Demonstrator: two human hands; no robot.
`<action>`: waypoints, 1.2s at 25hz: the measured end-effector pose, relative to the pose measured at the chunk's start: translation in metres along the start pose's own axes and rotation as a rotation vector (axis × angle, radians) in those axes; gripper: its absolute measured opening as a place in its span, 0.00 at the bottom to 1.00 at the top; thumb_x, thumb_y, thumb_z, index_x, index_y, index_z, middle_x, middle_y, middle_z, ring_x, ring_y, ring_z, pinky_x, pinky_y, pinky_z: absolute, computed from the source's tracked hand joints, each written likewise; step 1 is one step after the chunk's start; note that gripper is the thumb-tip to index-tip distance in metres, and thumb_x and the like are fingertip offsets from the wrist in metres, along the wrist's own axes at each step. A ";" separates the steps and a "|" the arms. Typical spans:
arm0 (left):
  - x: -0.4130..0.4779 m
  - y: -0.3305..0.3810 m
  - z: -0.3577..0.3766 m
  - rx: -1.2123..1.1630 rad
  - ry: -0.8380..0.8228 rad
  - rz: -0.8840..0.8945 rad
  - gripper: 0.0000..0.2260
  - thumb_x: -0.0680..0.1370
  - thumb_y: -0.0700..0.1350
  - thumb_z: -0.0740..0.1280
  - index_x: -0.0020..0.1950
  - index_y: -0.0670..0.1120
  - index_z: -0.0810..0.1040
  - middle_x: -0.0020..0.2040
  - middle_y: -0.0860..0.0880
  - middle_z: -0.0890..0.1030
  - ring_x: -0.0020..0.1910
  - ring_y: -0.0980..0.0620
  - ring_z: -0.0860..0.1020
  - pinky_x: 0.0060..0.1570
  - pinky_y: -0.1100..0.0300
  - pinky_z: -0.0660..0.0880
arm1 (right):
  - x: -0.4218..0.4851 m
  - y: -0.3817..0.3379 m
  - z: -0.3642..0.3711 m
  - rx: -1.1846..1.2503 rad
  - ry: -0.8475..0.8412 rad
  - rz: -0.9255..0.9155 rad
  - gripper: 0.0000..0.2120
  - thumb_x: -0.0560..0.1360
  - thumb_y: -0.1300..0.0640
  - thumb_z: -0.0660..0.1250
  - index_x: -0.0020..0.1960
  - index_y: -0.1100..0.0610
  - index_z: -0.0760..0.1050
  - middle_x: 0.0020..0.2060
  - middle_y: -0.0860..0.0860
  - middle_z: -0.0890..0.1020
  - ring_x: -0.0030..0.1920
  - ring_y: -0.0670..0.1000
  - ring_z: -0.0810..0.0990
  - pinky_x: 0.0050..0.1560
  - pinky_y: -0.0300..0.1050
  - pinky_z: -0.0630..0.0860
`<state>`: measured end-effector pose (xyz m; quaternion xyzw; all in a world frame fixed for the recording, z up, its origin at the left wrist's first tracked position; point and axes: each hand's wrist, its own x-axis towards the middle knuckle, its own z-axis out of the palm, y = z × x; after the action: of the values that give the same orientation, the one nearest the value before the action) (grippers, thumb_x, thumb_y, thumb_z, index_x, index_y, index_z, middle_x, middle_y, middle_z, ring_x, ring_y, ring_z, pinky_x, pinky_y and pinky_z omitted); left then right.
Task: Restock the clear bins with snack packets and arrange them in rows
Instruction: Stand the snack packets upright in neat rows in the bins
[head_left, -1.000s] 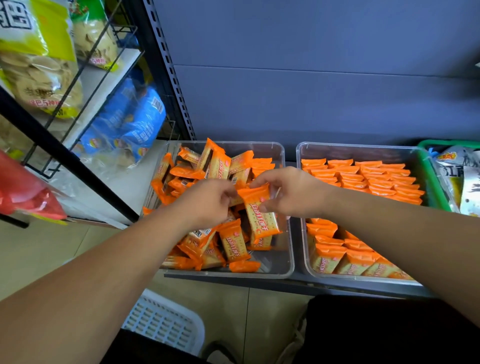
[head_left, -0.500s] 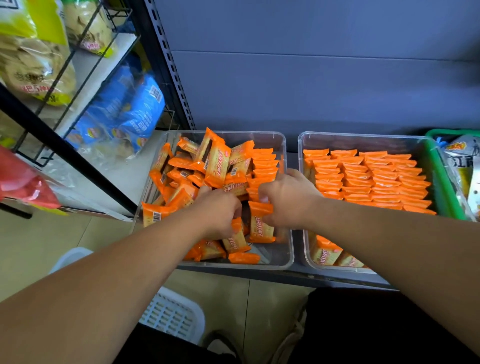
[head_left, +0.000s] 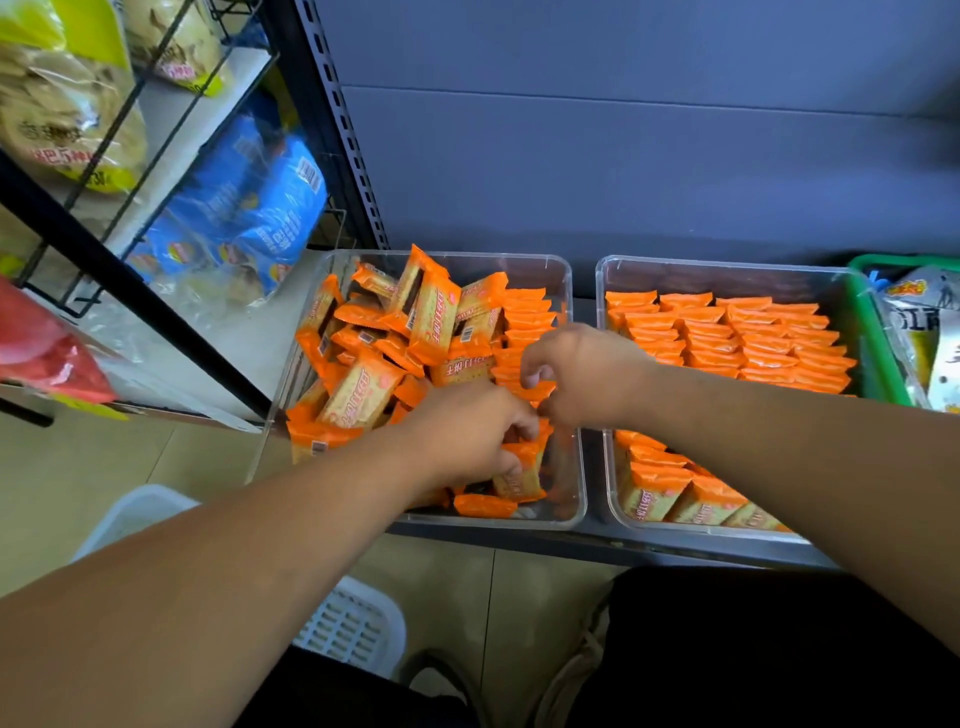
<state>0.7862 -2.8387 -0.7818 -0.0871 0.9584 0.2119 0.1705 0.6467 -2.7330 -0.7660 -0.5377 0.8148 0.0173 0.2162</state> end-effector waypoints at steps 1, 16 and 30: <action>0.002 -0.001 0.003 -0.050 0.018 -0.013 0.16 0.74 0.52 0.78 0.61 0.57 0.82 0.47 0.60 0.78 0.53 0.55 0.79 0.49 0.56 0.76 | -0.001 0.002 -0.003 0.048 0.014 -0.009 0.15 0.73 0.53 0.74 0.57 0.43 0.78 0.58 0.47 0.80 0.62 0.53 0.78 0.56 0.54 0.82; -0.029 -0.022 0.008 -0.165 -0.306 -0.089 0.05 0.81 0.49 0.72 0.55 0.53 0.87 0.47 0.59 0.83 0.48 0.57 0.80 0.49 0.61 0.77 | -0.006 -0.034 0.026 -0.366 -0.047 -0.070 0.14 0.77 0.46 0.71 0.62 0.44 0.76 0.55 0.45 0.82 0.67 0.54 0.76 0.79 0.69 0.38; -0.039 -0.025 -0.049 -0.636 -0.029 -0.305 0.07 0.86 0.45 0.63 0.55 0.50 0.81 0.40 0.50 0.86 0.38 0.56 0.85 0.41 0.60 0.82 | -0.011 -0.025 -0.021 0.362 -0.153 -0.057 0.19 0.76 0.60 0.73 0.65 0.48 0.77 0.51 0.41 0.80 0.58 0.47 0.81 0.55 0.40 0.81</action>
<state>0.8146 -2.8789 -0.7349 -0.2750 0.8178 0.4732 0.1778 0.6654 -2.7395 -0.7378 -0.5100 0.7703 -0.0945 0.3711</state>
